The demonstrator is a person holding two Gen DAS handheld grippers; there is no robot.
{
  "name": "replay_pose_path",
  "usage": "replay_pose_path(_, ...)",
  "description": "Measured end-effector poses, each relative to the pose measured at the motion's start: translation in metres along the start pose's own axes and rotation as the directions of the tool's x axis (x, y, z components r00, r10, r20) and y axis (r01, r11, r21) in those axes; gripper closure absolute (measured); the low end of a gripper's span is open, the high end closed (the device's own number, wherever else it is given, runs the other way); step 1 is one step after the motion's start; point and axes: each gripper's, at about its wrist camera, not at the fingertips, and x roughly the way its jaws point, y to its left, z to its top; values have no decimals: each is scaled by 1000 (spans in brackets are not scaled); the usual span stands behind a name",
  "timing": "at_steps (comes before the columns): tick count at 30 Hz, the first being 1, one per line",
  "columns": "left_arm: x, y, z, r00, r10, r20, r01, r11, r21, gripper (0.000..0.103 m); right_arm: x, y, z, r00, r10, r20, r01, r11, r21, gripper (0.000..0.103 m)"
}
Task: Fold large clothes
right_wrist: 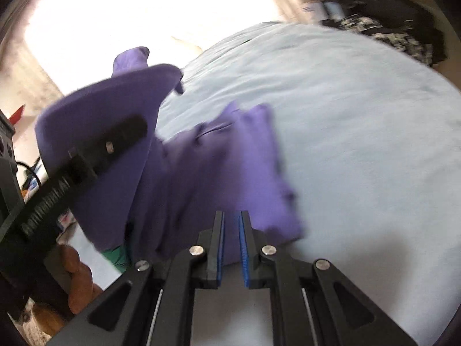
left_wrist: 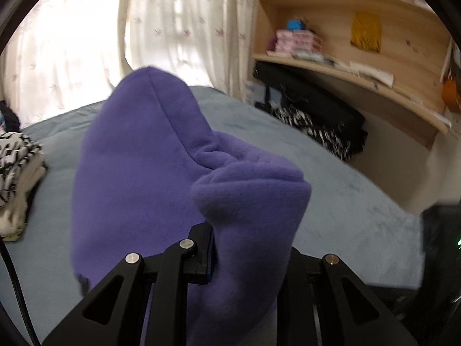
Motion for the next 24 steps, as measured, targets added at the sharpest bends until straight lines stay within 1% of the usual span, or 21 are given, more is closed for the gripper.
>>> replay_pose_path(3,29,-10,-14,997,11,-80,-9,1000,29,87,-5,-15,-2,998,-69,10,69,997,16,93)
replay_pose_path(4,43,-10,-21,993,18,-119,-14,999,29,87,-4,-17,-3,997,-83,8,83,996,24,93)
replay_pose_path(6,61,-11,-32,986,23,-166,-17,999,37,87,4,-19,-2,996,-93,-4,93,995,37,93)
replay_pose_path(8,73,-16,-41,983,47,-176,-31,995,94,87,0,-25,-4,995,-100,-16,101,994,48,93)
replay_pose_path(10,78,-25,-51,985,72,-158,-46,986,163,87,7,-27,-2,994,-104,-22,105,993,56,93)
replay_pose_path(12,79,-30,-55,984,80,-159,-50,982,181,86,6,-26,-2,994,-102,-25,104,992,67,93)
replay_pose_path(14,76,-29,-53,984,66,-163,-38,985,169,86,7,-32,3,994,-108,-23,110,992,68,93)
replay_pose_path(15,73,-27,-51,985,51,-165,-25,987,157,84,7,-33,5,994,-110,-21,111,992,67,93)
replay_pose_path(16,71,-26,-48,986,45,-161,-21,988,152,81,7,-34,8,994,-104,-21,105,992,69,93)
replay_pose_path(17,66,-24,-46,988,28,-153,-5,989,151,74,7,-36,10,995,-95,-24,97,993,73,93)
replay_pose_path(18,62,-24,-42,990,14,-144,8,988,151,65,7,-37,12,996,-86,-27,87,993,73,93)
replay_pose_path(19,58,-24,-42,991,-10,-136,31,987,158,59,5,-36,15,997,-75,-30,77,995,71,93)
replay_pose_path(21,51,-25,-40,991,-41,-128,61,985,161,35,5,-36,21,997,-63,-33,65,996,65,93)
replay_pose_path(22,47,-27,-41,989,-72,-127,92,983,162,30,4,-36,23,998,-53,-35,55,997,63,93)
replay_pose_path(23,44,-28,-40,988,-87,-125,107,981,162,24,2,-34,25,999,-40,-35,42,997,62,93)
replay_pose_path(24,40,-29,-40,988,-102,-118,121,979,164,24,0,-33,26,999,-29,-35,32,998,61,93)
